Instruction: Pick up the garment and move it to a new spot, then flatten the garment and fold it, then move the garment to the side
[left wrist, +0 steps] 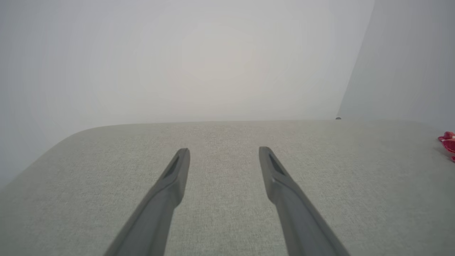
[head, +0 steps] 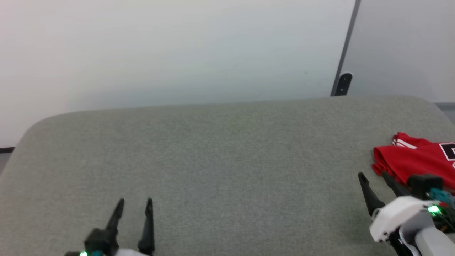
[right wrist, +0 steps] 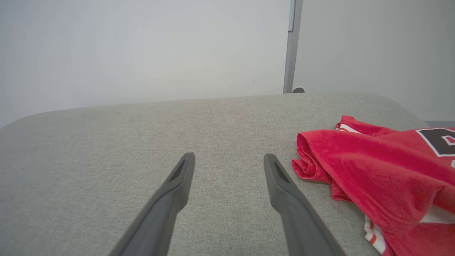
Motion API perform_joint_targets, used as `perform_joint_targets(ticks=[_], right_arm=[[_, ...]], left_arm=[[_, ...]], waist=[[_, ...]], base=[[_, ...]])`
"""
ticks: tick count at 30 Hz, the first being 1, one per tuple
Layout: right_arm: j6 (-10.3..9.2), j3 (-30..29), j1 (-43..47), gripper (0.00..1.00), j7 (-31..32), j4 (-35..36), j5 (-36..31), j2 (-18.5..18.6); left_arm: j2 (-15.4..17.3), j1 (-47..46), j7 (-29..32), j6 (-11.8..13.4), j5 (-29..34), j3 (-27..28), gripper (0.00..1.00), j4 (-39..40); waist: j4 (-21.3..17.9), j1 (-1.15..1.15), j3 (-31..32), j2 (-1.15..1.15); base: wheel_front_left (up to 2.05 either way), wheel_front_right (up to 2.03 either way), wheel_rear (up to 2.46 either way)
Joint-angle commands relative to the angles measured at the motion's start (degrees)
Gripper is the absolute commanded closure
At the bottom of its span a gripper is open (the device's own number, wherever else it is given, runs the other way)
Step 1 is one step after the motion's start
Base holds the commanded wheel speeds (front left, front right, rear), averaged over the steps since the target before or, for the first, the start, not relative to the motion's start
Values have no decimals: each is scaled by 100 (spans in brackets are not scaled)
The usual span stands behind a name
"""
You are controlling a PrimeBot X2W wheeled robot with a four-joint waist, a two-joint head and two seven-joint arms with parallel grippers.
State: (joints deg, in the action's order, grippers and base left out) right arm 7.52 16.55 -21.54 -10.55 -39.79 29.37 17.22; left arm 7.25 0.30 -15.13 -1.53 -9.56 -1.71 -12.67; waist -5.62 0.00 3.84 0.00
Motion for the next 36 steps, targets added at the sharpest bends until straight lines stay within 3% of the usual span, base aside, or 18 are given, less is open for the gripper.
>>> perform_joint_targets(ticks=[1,4,8,15,21,36], right_arm=[[-6,-141,210,0,38,184,-57,42],[-6,-459,649,0,179,650,-158,93],[-6,-943,1279,0,491,1429,-354,52],[-6,-1724,2318,0,1198,3021,-747,-373],[-6,-2045,2820,0,1701,4020,-996,-743],[-6,-2227,3054,0,2055,4615,-1139,-979]], left_arm=[[-1,152,4,-61,55,-52,0,46],[-31,419,3,-152,42,-137,0,124],[-78,801,3,-84,36,-86,0,330],[-76,1263,3,53,136,10,0,725],[-110,1466,3,164,143,41,0,930],[-132,1455,38,284,79,-58,0,1106]], waist=[[125,0,127,0],[188,0,202,0],[266,0,274,0],[376,0,274,0],[369,0,220,0],[340,0,164,0]], base=[[0,0,0],[0,0,0],[0,0,0],[0,0,0],[0,0,0],[0,0,0]])
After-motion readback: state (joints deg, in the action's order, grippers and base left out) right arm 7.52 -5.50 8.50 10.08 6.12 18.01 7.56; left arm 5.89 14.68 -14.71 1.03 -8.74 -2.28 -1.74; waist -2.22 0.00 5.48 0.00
